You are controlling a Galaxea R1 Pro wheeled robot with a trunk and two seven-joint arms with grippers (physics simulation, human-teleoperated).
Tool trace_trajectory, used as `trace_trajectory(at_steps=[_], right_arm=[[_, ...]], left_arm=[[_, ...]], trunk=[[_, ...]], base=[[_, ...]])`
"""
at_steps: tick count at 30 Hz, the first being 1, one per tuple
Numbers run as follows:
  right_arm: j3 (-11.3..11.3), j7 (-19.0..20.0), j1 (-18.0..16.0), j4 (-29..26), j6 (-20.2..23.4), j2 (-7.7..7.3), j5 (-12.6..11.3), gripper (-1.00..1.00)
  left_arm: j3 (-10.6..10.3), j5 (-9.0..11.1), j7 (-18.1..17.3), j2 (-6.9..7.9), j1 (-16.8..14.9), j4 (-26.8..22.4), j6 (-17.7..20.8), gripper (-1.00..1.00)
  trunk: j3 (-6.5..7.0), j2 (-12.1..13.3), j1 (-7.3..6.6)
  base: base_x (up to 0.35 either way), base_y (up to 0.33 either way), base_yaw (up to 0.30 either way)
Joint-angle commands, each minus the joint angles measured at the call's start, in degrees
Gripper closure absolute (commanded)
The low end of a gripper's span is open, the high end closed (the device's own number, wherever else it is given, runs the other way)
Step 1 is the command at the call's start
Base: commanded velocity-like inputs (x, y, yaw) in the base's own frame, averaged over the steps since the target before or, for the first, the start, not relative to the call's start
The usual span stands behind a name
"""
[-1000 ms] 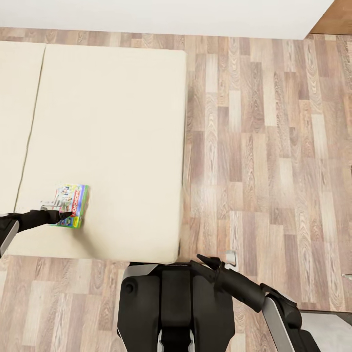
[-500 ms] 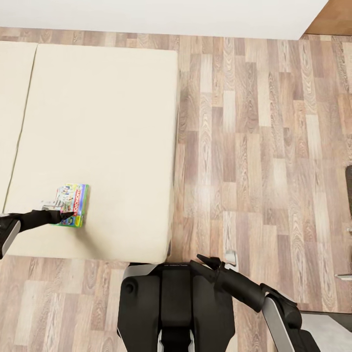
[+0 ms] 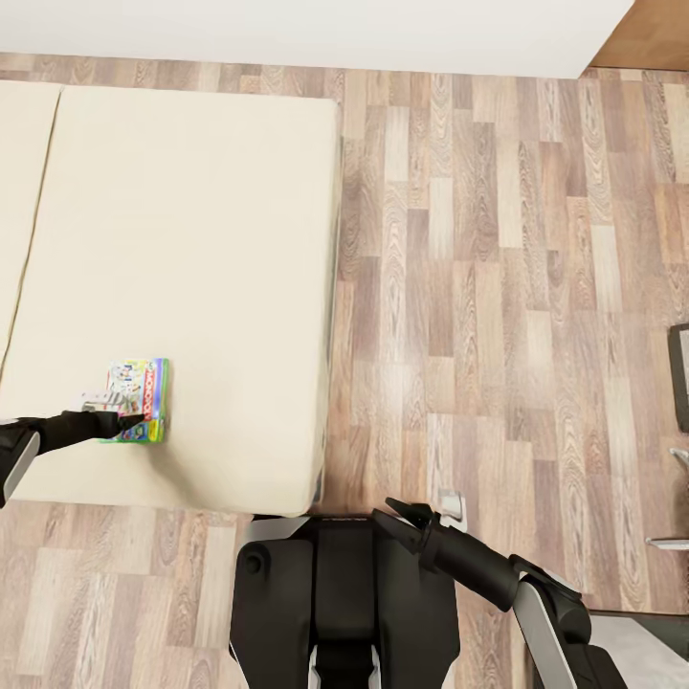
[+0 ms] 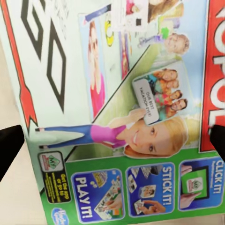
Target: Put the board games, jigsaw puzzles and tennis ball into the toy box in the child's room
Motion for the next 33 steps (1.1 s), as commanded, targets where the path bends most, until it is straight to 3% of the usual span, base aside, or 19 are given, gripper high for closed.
trace_trajectory(at_steps=[1, 33], right_arm=[[-0.1, 0.1, 0.0, 0.0, 0.4, 0.04, -0.2, -1.00], [-0.1, 0.1, 0.0, 0.0, 0.5, 0.04, -0.3, -1.00]], left_arm=[[0.1, 0.6, -0.4, -0.96, 0.1, 0.0, 0.7, -1.00], [0.2, 0.6, -0.4, -0.96, 0.0, 0.0, 0.7, -1.00]], trunk=[[-0.06, -0.1, 0.05], [-0.06, -0.1, 0.05]], base=[[0.000, -0.148, 0.000], [0.000, -0.153, 0.000]])
